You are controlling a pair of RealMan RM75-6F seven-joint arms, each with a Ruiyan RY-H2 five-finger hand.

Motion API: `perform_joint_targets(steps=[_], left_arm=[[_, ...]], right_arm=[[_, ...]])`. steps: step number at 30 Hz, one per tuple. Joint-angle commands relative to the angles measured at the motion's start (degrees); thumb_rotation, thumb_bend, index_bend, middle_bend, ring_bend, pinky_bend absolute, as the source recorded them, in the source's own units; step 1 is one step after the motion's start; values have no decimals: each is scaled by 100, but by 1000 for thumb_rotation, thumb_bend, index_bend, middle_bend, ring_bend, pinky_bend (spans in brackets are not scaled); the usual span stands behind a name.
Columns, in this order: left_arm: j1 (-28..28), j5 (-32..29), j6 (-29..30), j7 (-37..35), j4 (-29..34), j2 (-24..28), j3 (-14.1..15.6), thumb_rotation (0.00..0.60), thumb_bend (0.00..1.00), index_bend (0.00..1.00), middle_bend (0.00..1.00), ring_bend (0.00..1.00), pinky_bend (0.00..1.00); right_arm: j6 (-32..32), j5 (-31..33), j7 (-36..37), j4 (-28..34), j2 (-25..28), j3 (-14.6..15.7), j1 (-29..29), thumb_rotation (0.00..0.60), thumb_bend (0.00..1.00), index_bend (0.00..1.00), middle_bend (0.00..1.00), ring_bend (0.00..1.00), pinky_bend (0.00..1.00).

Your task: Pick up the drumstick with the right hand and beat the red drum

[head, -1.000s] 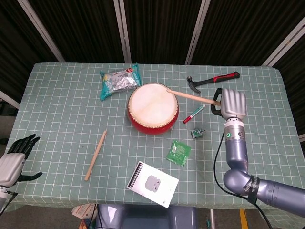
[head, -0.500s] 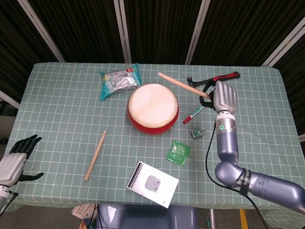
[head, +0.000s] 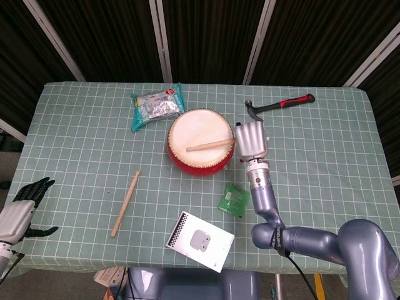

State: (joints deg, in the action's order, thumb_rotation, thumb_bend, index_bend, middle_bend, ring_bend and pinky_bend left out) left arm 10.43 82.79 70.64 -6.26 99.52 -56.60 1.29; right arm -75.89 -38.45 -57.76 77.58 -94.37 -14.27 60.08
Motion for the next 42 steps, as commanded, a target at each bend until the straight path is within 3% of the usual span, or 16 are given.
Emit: perform_joint_targets(steps=[1, 8, 12, 14, 18, 24, 27, 31, 33, 36, 42], left_arm=[[0, -10, -12, -11, 17, 17, 10, 600, 0, 0, 0, 0, 0], [-11, -34, -22, -13, 20, 11, 25, 600, 0, 0, 0, 0, 0], [9, -61, -69, -5, 73, 23, 25, 600, 0, 0, 0, 0, 0], [15, -74, -69, 10, 82, 21, 16, 600, 0, 0, 0, 0, 0], [24, -64, -67, 38, 83, 7, 12, 600, 0, 0, 0, 0, 0], [29, -55, -63, 22, 54, -11, 10, 600, 0, 0, 0, 0, 0], [37, -92, -82, -25, 50, -6, -4, 600, 0, 0, 0, 0, 0], [49, -79, -105, -22, 64, 6, 6, 600, 0, 0, 0, 0, 0], [41, -59, -90, -23, 56, 7, 16, 600, 0, 0, 0, 0, 0], [37, -79, -94, -37, 56, 5, 17, 600, 0, 0, 0, 0, 0], [20, -93, -66, -22, 69, 8, 17, 600, 0, 0, 0, 0, 0]], right_arm=[[-309, 183, 745, 478, 216, -779, -147, 600, 570, 944, 1000, 1000, 1000], [-531, 700, 1961, 1413, 654, -1984, -578, 600, 571, 944, 1000, 1000, 1000], [-513, 837, 2611, 1749, 869, -2405, -847, 600, 571, 944, 1000, 1000, 1000], [-506, 844, 2768, 1805, 918, -2453, -933, 600, 571, 944, 1000, 1000, 1000], [-432, 768, 2704, 1723, 957, -2219, -1007, 600, 570, 944, 1000, 1000, 1000], [-152, 478, 2417, 803, 476, -1407, -891, 600, 571, 944, 1000, 1000, 1000], [44, 187, 1903, 220, 254, -792, -786, 600, 571, 944, 1000, 1000, 1000], [241, -640, 577, -701, -61, 455, -601, 600, 570, 944, 1000, 1000, 1000], [309, -962, 228, -981, -201, 788, -565, 600, 571, 944, 1000, 1000, 1000], [245, -1111, 242, -1015, -336, 721, -586, 600, 571, 944, 1000, 1000, 1000], [-120, -1072, 480, -492, -90, 74, -659, 600, 571, 944, 1000, 1000, 1000]])
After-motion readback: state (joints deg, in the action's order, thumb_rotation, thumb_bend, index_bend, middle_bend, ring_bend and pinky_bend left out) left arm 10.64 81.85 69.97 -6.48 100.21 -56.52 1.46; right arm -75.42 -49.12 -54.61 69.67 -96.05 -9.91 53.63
